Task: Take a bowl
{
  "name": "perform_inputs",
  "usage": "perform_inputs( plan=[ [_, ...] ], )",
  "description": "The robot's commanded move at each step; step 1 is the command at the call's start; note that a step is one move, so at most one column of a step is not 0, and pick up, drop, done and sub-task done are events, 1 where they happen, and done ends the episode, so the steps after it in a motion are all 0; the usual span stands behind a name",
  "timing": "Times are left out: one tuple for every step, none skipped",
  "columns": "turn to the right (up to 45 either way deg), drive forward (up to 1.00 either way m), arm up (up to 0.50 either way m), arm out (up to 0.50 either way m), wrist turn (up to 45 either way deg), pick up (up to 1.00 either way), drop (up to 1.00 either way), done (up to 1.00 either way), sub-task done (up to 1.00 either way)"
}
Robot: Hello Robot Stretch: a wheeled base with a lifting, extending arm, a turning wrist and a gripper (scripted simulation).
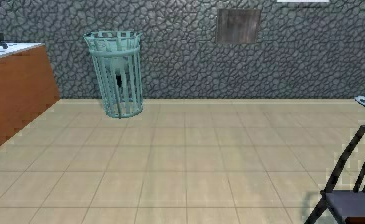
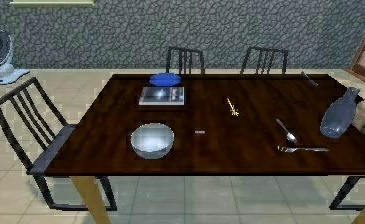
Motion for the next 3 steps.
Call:
perform_inputs(
  plan=[
    [0.0,0.0,0.5,0.0,0.0,0.0,0.0,0.0,0.0],
    [0.0,0.0,0.38,0.0,0.0,0.0,0.0,0.0,0.0],
    [0.0,0.0,0.0,0.3,0.0,0.0,0.0,0.0,0.0]
  ],
)
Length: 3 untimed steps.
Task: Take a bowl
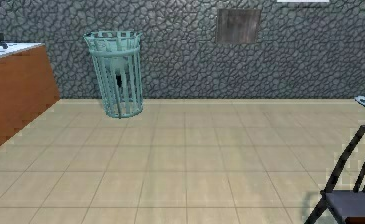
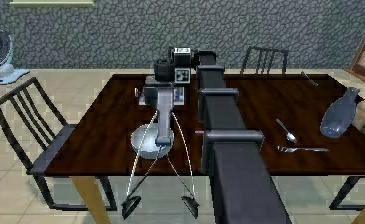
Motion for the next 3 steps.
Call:
perform_inputs(
  plan=[
    [0.0,0.0,0.0,0.0,45.0,0.0,0.0,0.0,0.0],
    [0.0,0.0,0.0,0.0,45.0,0.0,0.0,0.0,0.0],
    [0.0,0.0,0.0,0.0,45.0,0.0,0.0,0.0,0.0]
  ],
)
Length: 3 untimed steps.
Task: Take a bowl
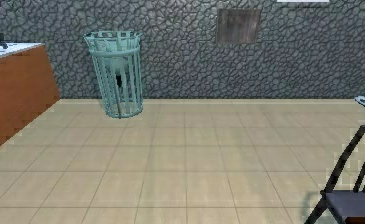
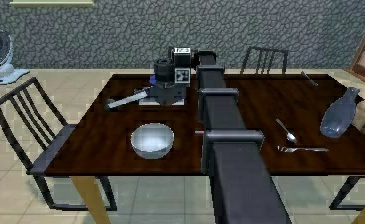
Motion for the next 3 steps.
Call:
perform_inputs(
  plan=[
    [0.0,0.0,0.0,0.0,27.0,0.0,0.0,0.0,0.0],
    [0.0,0.0,-0.28,0.0,0.0,0.0,0.0,0.0,0.0],
    [0.0,0.0,0.0,0.0,0.0,1.0,0.0,0.0,0.0]
  ],
)
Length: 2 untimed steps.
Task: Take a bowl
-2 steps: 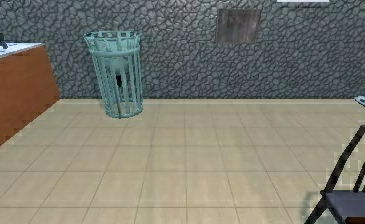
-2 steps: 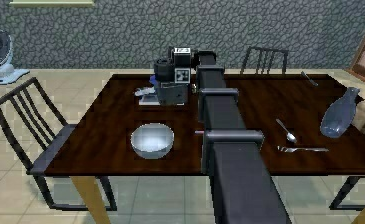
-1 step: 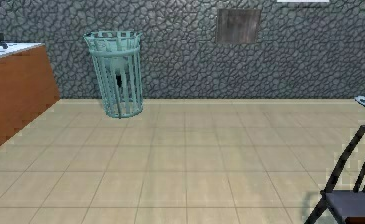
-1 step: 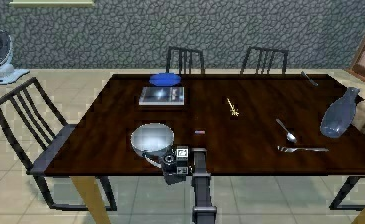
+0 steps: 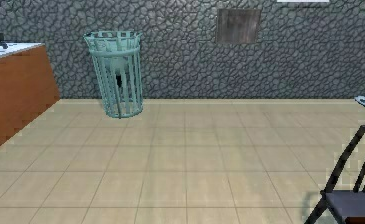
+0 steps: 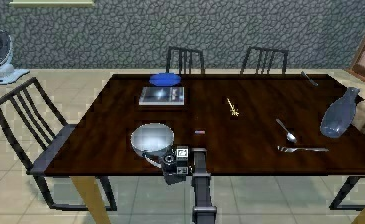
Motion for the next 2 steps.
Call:
perform_inputs(
  plan=[
    [0.0,0.0,0.1,0.0,0.0,0.0,0.0,0.0,0.0],
    [0.0,0.0,0.0,0.0,0.0,0.0,0.0,1.0,0.0]
  ],
)
